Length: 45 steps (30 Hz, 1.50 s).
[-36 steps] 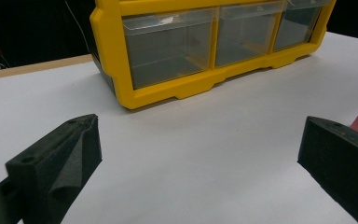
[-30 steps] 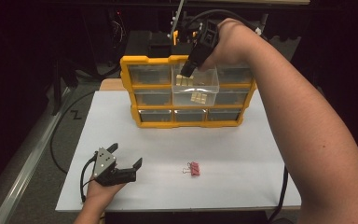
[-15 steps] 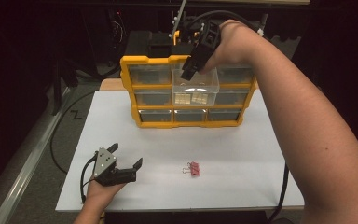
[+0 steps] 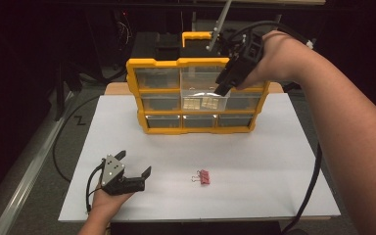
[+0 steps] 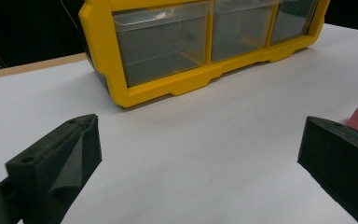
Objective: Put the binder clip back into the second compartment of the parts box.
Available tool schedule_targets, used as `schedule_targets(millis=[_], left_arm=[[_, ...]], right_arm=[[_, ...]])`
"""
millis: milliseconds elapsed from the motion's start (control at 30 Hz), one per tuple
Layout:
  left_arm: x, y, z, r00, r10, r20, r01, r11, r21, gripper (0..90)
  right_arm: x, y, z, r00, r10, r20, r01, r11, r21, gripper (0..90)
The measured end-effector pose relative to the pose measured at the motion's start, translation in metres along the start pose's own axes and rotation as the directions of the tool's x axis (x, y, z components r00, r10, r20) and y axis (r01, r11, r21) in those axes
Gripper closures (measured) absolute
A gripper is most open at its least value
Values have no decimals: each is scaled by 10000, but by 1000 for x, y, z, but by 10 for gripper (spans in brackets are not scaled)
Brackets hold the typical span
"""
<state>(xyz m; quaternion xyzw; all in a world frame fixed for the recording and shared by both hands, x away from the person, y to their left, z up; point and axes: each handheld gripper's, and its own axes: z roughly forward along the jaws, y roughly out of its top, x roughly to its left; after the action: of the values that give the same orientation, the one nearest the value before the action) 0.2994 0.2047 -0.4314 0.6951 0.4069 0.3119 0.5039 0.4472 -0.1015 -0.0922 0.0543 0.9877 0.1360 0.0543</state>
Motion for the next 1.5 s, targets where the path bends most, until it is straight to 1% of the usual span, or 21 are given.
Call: schedule_targets(millis=[200, 333, 567, 767, 1100, 1133, 1367, 1500], left_arm=[[0, 0, 1, 10000, 35, 1, -35, 10000, 80, 3], [0, 0, 1, 10000, 45, -12, -45, 9999, 92, 3], [-1, -1, 1, 10000, 34, -8, -34, 9999, 102, 3], [-1, -1, 1, 10000, 66, 2, -66, 9999, 133, 3], [-1, -1, 2, 10000, 77, 8, -77, 9999, 148, 3], [-1, -1, 2, 10000, 83, 8, -83, 9998, 153, 3], [-1, -1, 1, 10000, 61, 12, -61, 9999, 115, 3], [-1, -1, 1, 10000, 58, 11, -58, 9999, 101, 3]], right_arm=[[6, -23, -1, 9998, 208, -4, -208, 9997, 84, 619], [9, -36, 2, 9995, 324, -39, -323, 9993, 162, 619], [15, -55, 15, 9988, 477, -140, -470, 9980, 419, 605], [17, -69, 30, 9979, 600, -244, -586, 9969, 525, 590], [22, -80, 55, 9975, 613, -343, -588, 9958, 708, 540], [22, -80, 59, 9971, 678, -344, -651, 9951, 745, 534], [26, -84, 81, 9963, 672, -543, -618, 9935, 957, 511], [29, -85, 92, 9959, 648, -629, -588, 9940, 925, 501]])
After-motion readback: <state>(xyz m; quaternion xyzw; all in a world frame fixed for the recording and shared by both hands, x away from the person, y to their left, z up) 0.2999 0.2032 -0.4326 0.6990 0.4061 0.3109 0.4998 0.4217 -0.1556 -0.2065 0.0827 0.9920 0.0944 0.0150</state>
